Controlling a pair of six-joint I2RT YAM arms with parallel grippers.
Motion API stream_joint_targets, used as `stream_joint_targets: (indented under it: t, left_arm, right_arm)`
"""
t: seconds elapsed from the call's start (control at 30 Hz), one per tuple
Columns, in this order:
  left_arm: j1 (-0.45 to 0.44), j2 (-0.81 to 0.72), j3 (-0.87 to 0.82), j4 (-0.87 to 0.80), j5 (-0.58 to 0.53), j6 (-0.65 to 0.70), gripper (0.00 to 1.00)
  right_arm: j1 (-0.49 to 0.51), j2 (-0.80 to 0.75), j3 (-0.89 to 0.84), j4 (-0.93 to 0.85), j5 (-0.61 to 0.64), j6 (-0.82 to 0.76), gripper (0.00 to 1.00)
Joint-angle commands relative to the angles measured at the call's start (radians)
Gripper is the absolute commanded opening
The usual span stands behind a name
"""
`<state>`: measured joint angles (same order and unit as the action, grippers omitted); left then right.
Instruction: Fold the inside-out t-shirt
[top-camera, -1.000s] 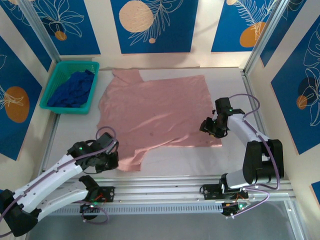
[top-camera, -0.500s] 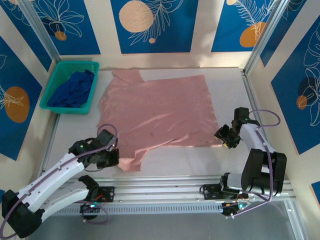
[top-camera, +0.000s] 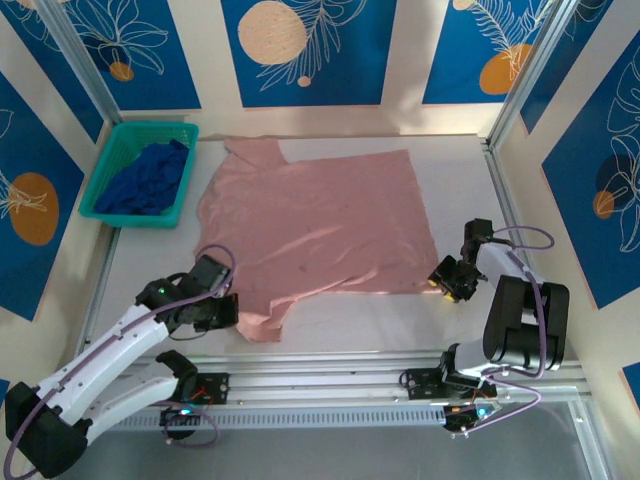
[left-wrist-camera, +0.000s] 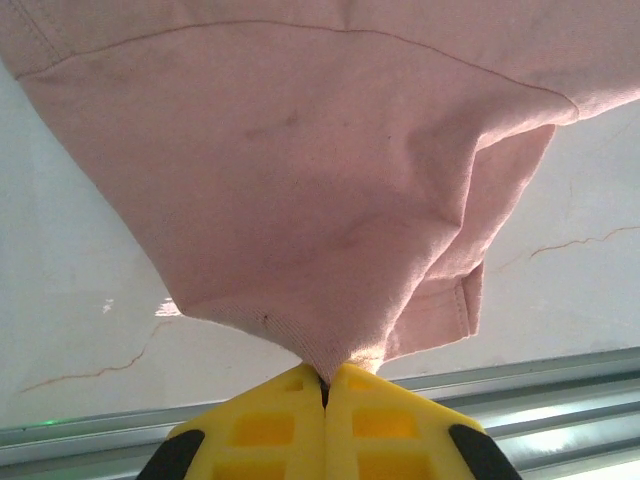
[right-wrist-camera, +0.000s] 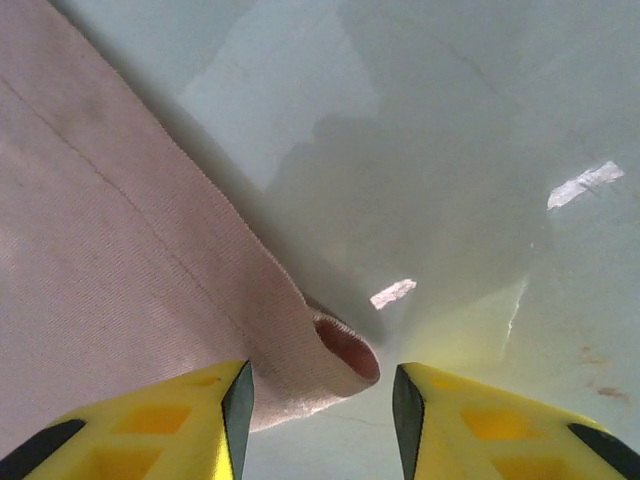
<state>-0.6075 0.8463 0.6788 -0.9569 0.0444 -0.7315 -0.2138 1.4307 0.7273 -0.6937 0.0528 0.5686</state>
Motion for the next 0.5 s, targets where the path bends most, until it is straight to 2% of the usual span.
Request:
stream_joint_targets:
  t: [0.0,0.13,0.37,0.47]
  left_arm:
    - [0.015,-0.012,0.03,0.003,0.001,0.028,0.0]
    - [0.021,-0.024,0.026,0.011,-0.006,0.031,0.0]
    - [0.025,-0.036,0.024,0.004,-0.004,0.029,0.0]
    - [0.025,-0.055,0.032,-0.019,-0.011,0.018,0.0]
  right_arm:
    - [-0.006,0.034,0.026,-0.009,-0.015,0.015,0.43]
    - [-0.009,0.066,0.037,-0.011,-0.022,0.013,0.37]
    - [-0.025,0.012,0.029,-0.004,-0.009,0.01,0.1]
    - [-0.025,-0.035,0.023,-0.003,-0.002,0.007,0.02]
